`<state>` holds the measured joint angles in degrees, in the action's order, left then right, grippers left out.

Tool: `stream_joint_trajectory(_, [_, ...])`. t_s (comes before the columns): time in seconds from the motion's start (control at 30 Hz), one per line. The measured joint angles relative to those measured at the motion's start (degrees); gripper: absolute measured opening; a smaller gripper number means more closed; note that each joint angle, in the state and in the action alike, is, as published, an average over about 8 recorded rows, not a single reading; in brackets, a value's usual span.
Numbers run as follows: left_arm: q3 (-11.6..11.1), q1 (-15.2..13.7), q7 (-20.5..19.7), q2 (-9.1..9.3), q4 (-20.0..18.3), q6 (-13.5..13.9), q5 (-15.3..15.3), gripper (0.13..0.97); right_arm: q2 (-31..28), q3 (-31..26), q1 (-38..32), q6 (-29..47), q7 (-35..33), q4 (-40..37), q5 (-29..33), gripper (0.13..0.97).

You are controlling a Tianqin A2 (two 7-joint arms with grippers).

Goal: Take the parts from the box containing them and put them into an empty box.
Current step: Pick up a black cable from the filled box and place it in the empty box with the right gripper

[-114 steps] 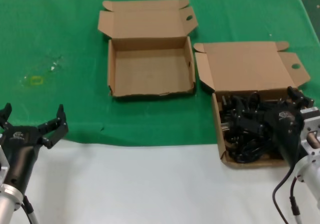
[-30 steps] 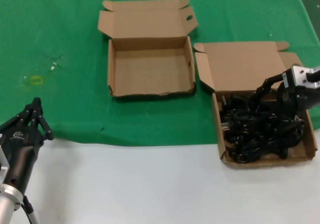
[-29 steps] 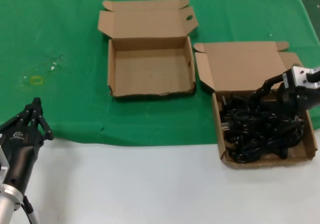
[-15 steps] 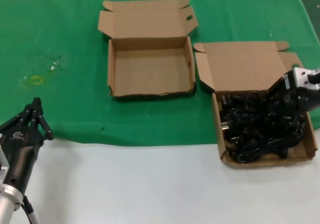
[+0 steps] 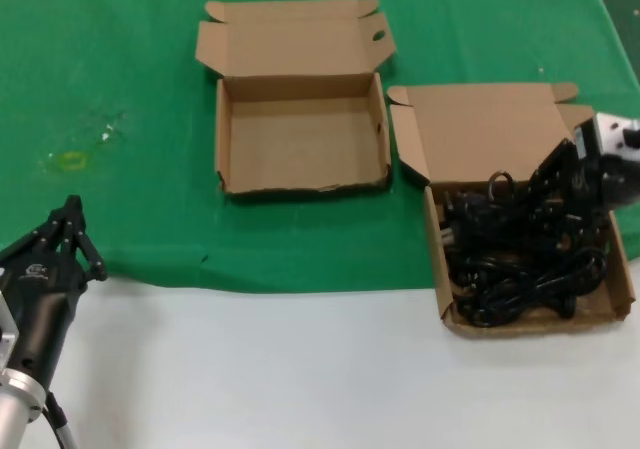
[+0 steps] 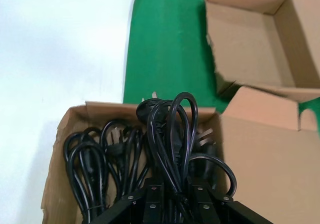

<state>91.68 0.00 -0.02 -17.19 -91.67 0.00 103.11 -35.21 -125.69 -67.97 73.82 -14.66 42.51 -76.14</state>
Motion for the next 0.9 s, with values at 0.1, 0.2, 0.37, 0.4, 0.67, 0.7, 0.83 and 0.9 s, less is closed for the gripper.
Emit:
stream_joint_trajectory(0.1, [0.00, 0.00, 0.00, 0.00, 0.00, 0.00, 0.00, 0.144, -0.43, 0.10, -0.89, 1.58, 1.55, 1.87, 0.10, 0.220])
stream_joint_trajectory(0.2, [0.00, 0.00, 0.00, 0.00, 0.00, 0.00, 0.00, 0.144, -0.40, 0.02, -2.30, 3.05, 2.66, 2.82, 0.35, 0.218])
stream_joint_trajectory(0.37, [0.00, 0.00, 0.00, 0.00, 0.00, 0.00, 0.00, 0.144, 1.20, -0.25, -5.31, 3.83, 2.88, 1.43, 1.04, 0.215])
stream_joint_trajectory(0.4, [0.00, 0.00, 0.00, 0.00, 0.00, 0.00, 0.00, 0.144, 1.79, -0.29, -5.94, 3.65, 2.70, 0.70, 1.19, 0.215])
stream_joint_trajectory(0.67, [0.00, 0.00, 0.00, 0.00, 0.00, 0.00, 0.00, 0.144, 8.79, -0.52, -10.54, 0.02, -0.59, -8.75, 1.83, 0.215])
stream_joint_trajectory(0.7, [0.00, 0.00, 0.00, 0.00, 0.00, 0.00, 0.00, 0.144, 9.90, -0.53, -11.13, -0.59, -1.27, -10.43, 1.84, 0.215])
stream_joint_trajectory(0.83, [0.00, 0.00, 0.00, 0.00, 0.00, 0.00, 0.00, 0.144, 14.62, -0.38, -13.83, -3.34, -4.77, -18.46, 1.78, 0.215])
stream_joint_trajectory(0.9, [0.00, 0.00, 0.00, 0.00, 0.00, 0.00, 0.00, 0.144, 17.14, -0.17, -15.42, -4.97, -6.89, -23.14, 1.67, 0.214])
